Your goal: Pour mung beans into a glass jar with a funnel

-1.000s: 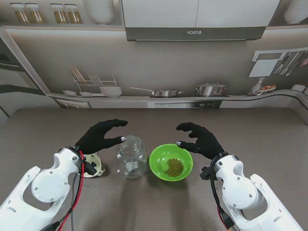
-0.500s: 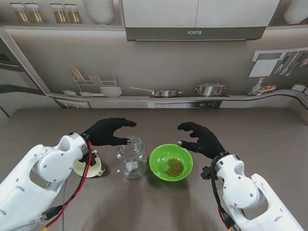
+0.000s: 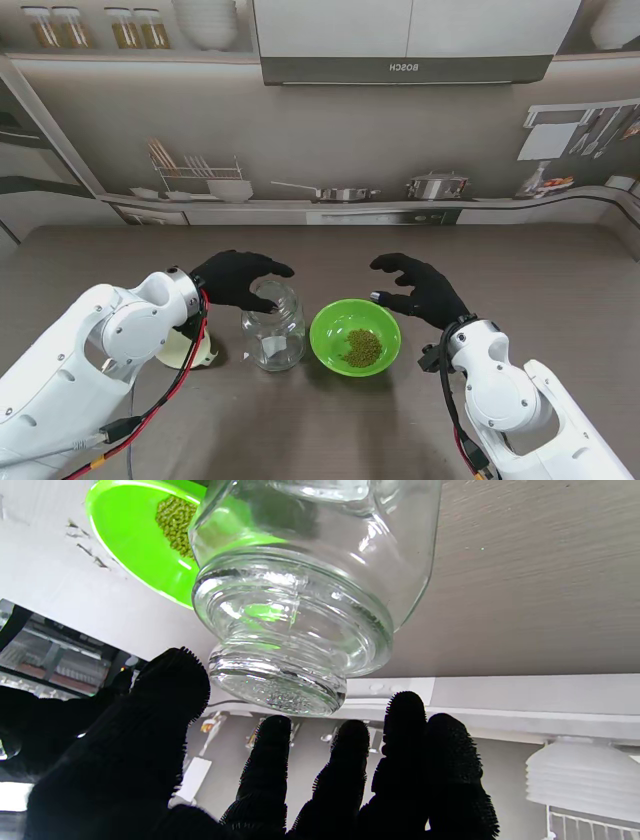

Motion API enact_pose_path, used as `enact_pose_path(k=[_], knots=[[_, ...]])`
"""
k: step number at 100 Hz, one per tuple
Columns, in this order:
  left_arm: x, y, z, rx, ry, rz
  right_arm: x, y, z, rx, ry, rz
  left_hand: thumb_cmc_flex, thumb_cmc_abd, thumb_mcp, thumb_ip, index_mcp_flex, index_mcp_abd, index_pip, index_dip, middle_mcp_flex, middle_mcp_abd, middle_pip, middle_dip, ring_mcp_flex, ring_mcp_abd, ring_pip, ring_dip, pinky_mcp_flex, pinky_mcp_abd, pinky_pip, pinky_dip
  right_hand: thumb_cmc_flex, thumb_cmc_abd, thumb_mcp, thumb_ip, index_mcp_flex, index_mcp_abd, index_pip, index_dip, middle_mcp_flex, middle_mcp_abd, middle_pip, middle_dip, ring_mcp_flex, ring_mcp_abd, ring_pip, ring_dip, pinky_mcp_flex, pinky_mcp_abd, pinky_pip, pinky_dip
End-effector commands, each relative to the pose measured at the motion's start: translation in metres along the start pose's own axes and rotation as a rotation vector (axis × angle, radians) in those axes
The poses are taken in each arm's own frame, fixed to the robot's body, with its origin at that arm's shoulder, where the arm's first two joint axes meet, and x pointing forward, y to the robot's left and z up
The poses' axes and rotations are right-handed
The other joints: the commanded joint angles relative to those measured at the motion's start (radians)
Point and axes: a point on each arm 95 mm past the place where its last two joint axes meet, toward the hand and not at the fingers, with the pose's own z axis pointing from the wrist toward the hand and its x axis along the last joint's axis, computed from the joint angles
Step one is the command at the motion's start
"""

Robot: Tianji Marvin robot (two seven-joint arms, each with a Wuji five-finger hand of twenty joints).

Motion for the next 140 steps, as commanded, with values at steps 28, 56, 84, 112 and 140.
enact_pose_path(k=[28,56,84,112,140], knots=[[-0.001,0.006,0.003,-0.045,-0.024,0.034,0.000,-0.004,0.000,0.020,-0.003,0.008,-0.037,-0.069,0.073,-0.002,0.027,-0.034,0.011,0.000,0.106,0.013,0.094,0.190,0.111,-0.035,0.309,0.174,0.146,-0.034,0.190,0.097,-0.032,0.021,-0.022,0.016,-0.007,-0.024,-0.016,-0.006,-0.021,-0.009,-0.004,-0.008,0.001,-0.020,-0.011,0.006,-0.012,-0.008,-0.015,0.018],[0.000,0.015,0.007,-0.057,-0.029,0.054,0.000,-0.005,0.001,0.025,-0.004,0.013,-0.030,-0.105,0.148,-0.015,0.069,-0.030,0.026,-0.004,0.162,-0.003,0.236,0.413,0.206,-0.092,0.479,0.228,0.225,-0.038,0.248,0.096,-0.031,0.022,-0.021,0.016,-0.006,-0.023,-0.016,-0.006,-0.021,-0.008,-0.005,-0.008,0.000,-0.020,-0.011,0.006,-0.012,-0.007,-0.016,0.019],[-0.002,0.026,0.010,-0.047,-0.035,0.056,-0.001,-0.005,0.001,0.027,-0.006,0.013,-0.001,-0.128,0.219,-0.024,0.139,-0.002,0.066,0.020,0.231,-0.024,0.384,0.567,0.300,-0.129,0.578,0.227,0.300,-0.040,0.302,0.070,-0.031,0.023,-0.021,0.016,-0.004,-0.023,-0.015,-0.005,-0.021,-0.005,-0.004,-0.008,0.001,-0.020,-0.011,0.006,-0.012,-0.006,-0.016,0.020],[-0.003,0.038,0.011,-0.020,-0.048,0.064,-0.001,-0.006,0.001,0.026,-0.009,0.014,0.056,-0.159,0.324,-0.041,0.243,0.005,0.198,0.128,0.341,-0.059,0.472,0.624,0.427,-0.149,0.642,0.187,0.390,-0.034,0.373,0.000,-0.030,0.023,-0.018,0.016,-0.001,-0.020,-0.014,-0.005,-0.020,-0.002,-0.004,-0.008,0.002,-0.019,-0.011,0.006,-0.012,-0.008,-0.017,0.021],[-0.007,0.052,0.014,-0.001,-0.064,0.058,-0.002,-0.007,0.001,0.033,-0.007,0.014,0.237,-0.220,0.224,-0.118,0.255,-0.023,0.556,0.314,0.497,-0.109,0.419,0.859,0.543,-0.160,0.673,0.140,0.469,-0.037,0.446,-0.093,-0.033,0.028,-0.017,0.017,-0.002,-0.022,-0.014,-0.005,-0.019,0.000,-0.003,-0.008,0.003,-0.020,-0.010,0.006,-0.012,-0.008,-0.017,0.021]])
